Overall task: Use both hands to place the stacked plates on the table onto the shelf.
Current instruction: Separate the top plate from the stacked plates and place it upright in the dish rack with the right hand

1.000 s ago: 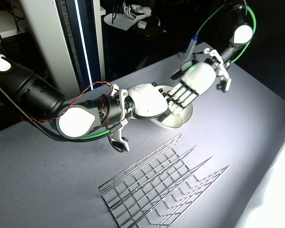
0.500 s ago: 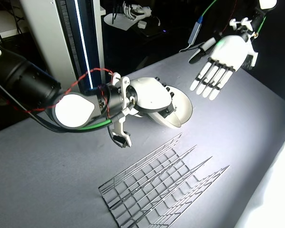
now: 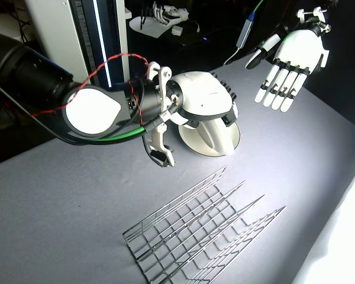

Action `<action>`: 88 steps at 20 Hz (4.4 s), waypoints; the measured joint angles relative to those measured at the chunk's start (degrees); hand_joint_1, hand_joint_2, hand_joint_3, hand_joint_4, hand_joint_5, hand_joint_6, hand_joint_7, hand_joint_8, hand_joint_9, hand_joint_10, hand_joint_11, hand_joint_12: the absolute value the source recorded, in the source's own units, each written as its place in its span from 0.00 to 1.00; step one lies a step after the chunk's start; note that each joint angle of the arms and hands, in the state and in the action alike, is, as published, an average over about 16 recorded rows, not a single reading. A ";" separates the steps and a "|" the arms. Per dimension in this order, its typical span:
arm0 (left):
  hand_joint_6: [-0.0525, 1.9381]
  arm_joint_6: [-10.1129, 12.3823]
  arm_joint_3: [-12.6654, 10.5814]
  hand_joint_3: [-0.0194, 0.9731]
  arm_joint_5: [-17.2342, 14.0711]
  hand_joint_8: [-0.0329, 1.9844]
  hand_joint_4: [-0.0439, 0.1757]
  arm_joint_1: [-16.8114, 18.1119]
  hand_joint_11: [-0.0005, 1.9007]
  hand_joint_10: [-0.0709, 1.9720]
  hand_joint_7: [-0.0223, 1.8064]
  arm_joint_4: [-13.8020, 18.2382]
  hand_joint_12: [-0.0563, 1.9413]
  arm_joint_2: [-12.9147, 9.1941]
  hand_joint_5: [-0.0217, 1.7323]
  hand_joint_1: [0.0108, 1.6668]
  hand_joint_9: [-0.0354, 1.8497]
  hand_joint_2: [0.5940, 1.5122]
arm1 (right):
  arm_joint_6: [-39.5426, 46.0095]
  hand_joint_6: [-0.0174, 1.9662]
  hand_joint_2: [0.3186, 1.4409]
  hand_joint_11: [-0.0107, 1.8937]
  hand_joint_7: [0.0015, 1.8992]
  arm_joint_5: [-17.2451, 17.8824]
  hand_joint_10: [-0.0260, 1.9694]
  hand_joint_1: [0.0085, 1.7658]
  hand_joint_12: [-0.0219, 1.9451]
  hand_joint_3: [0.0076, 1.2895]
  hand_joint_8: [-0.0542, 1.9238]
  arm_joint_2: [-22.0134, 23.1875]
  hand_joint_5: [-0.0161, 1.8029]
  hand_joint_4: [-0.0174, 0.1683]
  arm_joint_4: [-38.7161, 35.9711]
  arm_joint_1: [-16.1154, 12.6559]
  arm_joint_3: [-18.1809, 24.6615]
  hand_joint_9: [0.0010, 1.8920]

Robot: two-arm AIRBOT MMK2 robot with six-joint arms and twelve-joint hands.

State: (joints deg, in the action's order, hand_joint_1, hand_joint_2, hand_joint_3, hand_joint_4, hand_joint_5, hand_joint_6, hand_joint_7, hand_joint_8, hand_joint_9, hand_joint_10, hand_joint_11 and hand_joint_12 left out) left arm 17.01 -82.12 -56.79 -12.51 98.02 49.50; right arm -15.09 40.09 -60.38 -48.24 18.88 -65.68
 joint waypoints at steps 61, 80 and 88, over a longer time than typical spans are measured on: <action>0.03 -6.55 -4.56 0.04 3.06 0.02 0.20 -3.43 0.01 0.04 0.02 -1.19 0.02 2.79 0.02 0.00 0.03 0.65 | 0.46 0.51 0.61 0.44 0.52 -20.31 0.61 0.79 0.71 0.00 0.49 5.48 0.52 0.05 53.62 -0.92 -7.76 0.49; 0.03 -8.99 3.47 0.04 6.28 0.02 0.22 -12.50 0.01 0.04 0.02 -5.26 0.02 4.44 0.02 0.01 0.03 0.66 | 0.92 0.52 0.61 0.44 0.51 -18.33 0.61 0.79 0.72 0.00 0.50 6.56 0.51 0.05 49.59 1.84 -5.52 0.49; 0.03 -10.95 4.71 0.04 9.27 0.02 0.21 -17.20 0.01 0.04 0.02 -6.79 0.03 5.90 0.02 0.01 0.03 0.66 | 1.13 0.52 0.61 0.43 0.50 -20.15 0.61 0.79 0.71 0.00 0.51 6.57 0.51 0.06 51.85 -0.51 -3.44 0.49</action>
State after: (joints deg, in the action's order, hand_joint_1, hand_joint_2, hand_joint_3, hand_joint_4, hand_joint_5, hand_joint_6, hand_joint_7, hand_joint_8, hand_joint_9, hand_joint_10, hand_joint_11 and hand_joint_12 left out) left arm 6.06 -77.41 -47.51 -29.71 91.23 55.40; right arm -13.96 19.95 -53.81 3.61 18.37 -69.13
